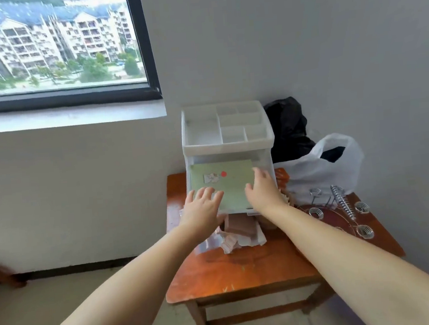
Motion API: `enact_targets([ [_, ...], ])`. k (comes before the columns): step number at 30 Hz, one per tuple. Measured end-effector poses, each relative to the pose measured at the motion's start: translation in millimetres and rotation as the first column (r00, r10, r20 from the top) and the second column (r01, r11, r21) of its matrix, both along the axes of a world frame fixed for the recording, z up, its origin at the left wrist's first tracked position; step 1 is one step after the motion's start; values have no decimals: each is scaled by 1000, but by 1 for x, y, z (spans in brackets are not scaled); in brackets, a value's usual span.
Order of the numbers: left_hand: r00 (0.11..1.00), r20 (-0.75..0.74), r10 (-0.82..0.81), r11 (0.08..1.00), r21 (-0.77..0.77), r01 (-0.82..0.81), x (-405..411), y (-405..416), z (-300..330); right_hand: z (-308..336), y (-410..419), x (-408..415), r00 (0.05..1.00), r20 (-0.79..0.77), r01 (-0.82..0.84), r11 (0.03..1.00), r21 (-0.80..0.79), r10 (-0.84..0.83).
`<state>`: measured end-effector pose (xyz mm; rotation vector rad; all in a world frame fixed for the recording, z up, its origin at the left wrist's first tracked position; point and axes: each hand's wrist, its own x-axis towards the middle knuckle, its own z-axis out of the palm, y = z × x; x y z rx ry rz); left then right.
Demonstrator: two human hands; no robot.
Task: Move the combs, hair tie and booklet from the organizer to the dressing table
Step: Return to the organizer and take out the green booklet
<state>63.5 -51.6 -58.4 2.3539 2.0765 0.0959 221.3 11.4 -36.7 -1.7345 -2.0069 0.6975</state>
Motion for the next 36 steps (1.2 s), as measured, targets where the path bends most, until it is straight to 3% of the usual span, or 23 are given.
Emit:
enact_targets([
  [2, 999, -9, -34, 999, -7, 34, -3, 6, -6, -1, 15, -5, 995, 7, 95, 988, -120, -95],
  [5, 997, -11, -82, 997, 4, 82, -6, 11, -14, -5, 23, -11, 987, 45, 161, 975, -150, -156],
  [11, 995, 5, -103, 994, 19, 103, -7, 12, -18, -2, 33, -17, 962, -30, 254, 925, -282, -273],
  [15, 989, 52, -141, 988, 67, 137, -8, 12, -16, 5, 40, -13, 926, -247, 177, 907, -382, -285],
  [19, 978, 149, -143, 989, 68, 134, -12, 12, -15, 25, 41, 2, 946, -274, 71, 934, -351, -174],
  [22, 964, 192, -186, 982, 73, 176, -12, 14, -9, 32, 40, 15, 948, -247, 128, 951, -282, -201],
  [26, 956, 142, -256, 956, 181, 229, -8, 22, 10, 36, 34, 27, 880, -403, 95, 923, -372, -253],
  [30, 939, 196, -283, 926, 310, 215, -4, 24, 36, 37, 22, 46, 652, -665, -27, 865, -501, -364],
  [32, 889, 357, -286, 906, 404, 129, -6, 16, 51, 33, 16, 59, 613, -689, -95, 829, -551, -388],
  [33, 833, 480, -276, 910, 409, 65, -8, 10, 57, 31, 11, 64, 643, -666, -134, 801, -584, -378],
  [34, 740, 627, -243, 933, 359, 2, -11, 5, 63, 28, 6, 68, 699, -622, -177, 757, -629, -353],
  [36, 421, 905, -65, 994, 94, -50, -22, -6, 71, 20, -6, 71, 818, -506, -229, 653, -722, -273],
])
